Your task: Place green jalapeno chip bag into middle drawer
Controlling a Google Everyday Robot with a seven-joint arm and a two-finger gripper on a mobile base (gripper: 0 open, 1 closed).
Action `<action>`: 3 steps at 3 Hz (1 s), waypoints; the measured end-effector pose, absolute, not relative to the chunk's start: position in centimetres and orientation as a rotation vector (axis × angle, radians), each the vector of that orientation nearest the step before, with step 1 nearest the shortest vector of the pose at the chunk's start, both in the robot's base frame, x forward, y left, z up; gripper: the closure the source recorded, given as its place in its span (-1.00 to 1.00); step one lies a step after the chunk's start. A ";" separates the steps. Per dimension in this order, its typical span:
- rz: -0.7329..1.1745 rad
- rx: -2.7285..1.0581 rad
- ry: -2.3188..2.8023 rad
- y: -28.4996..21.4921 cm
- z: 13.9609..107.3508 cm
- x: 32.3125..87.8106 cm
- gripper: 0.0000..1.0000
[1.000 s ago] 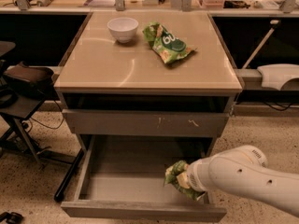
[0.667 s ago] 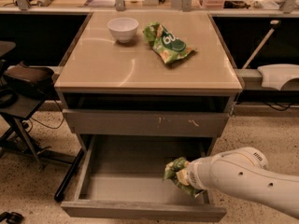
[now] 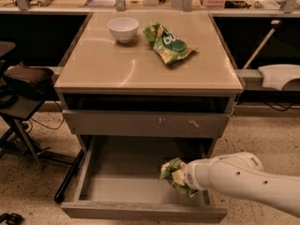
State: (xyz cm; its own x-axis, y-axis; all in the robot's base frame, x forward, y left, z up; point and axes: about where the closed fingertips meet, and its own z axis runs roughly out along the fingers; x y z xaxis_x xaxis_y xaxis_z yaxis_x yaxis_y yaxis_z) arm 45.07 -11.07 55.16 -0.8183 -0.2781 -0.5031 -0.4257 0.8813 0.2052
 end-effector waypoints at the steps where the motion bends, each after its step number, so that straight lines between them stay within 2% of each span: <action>1: 0.580 -0.503 2.490 -8.1 51.1 47.3 1.00; 2: 0.663 -0.446 2.449 -4.8 44.4 50.2 1.00; 3: 0.635 -0.439 2.428 -4.3 43.9 51.8 1.00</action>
Offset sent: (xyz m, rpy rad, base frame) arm 0.0591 0.0867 -0.1417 0.2636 -0.0449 0.0301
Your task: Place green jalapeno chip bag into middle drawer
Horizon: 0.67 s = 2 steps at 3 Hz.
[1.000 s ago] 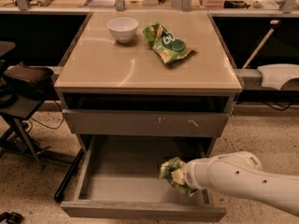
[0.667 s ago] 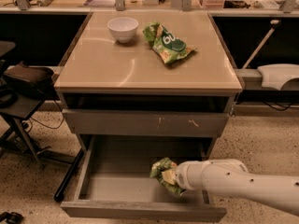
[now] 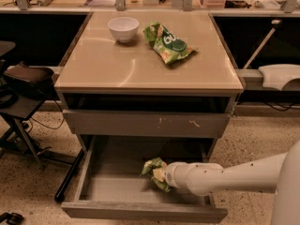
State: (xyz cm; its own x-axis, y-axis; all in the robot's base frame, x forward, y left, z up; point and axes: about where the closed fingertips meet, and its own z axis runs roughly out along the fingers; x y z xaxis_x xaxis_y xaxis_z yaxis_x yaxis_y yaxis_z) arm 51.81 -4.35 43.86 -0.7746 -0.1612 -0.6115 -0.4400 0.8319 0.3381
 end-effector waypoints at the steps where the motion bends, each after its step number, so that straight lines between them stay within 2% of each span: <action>1: 0.652 -0.443 2.436 -4.1 42.7 51.9 1.00; 2: 0.681 -0.428 2.431 -4.1 40.5 52.7 1.00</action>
Offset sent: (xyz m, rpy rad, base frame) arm 0.0254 -0.0074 -0.0646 0.0656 0.0270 -0.0041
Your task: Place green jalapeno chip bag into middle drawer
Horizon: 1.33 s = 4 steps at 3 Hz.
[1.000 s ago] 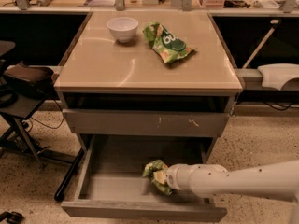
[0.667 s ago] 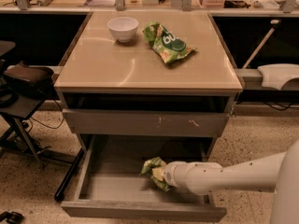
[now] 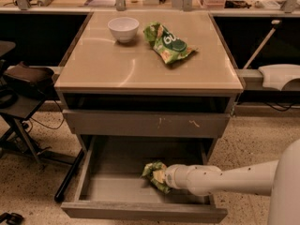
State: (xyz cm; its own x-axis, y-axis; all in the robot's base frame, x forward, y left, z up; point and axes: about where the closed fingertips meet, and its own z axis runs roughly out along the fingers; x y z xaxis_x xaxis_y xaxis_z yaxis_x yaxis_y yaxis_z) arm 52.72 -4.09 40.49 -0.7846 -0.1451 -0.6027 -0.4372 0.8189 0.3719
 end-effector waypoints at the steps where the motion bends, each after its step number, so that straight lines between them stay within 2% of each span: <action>1: 0.685 -0.423 2.432 -4.0 40.1 52.8 0.62; 4: 0.685 -0.423 2.432 -4.0 40.1 52.8 -0.77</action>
Offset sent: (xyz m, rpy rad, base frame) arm 0.0011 0.0005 -0.0034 0.0035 0.0028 -0.0024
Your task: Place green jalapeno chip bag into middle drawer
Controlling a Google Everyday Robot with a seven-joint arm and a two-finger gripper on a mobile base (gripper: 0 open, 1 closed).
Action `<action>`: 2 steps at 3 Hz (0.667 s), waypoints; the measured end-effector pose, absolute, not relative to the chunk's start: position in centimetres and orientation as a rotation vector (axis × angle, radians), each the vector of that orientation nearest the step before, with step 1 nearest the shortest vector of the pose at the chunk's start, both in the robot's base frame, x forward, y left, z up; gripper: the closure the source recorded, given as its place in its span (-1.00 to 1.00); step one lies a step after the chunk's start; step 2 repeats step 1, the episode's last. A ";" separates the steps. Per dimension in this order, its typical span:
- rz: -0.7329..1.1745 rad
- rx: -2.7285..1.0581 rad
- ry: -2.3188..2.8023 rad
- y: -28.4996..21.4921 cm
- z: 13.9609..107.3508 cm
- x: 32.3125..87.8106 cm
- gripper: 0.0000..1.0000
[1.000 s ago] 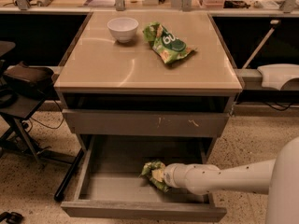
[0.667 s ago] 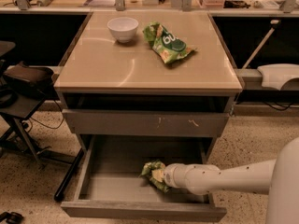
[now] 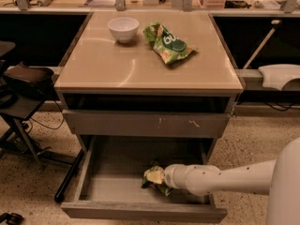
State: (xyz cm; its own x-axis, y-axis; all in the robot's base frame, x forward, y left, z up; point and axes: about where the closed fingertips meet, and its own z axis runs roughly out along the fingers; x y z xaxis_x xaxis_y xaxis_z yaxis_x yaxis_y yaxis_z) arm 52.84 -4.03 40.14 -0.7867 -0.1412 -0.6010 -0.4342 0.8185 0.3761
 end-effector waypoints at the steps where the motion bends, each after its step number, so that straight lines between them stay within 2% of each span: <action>1: 0.685 -0.423 2.432 -4.0 40.1 52.8 -1.00; 2: 0.685 -0.423 2.432 -4.0 40.1 52.8 -1.00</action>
Offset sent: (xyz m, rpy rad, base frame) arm 0.0000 0.0000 0.0000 0.0000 0.0000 0.0000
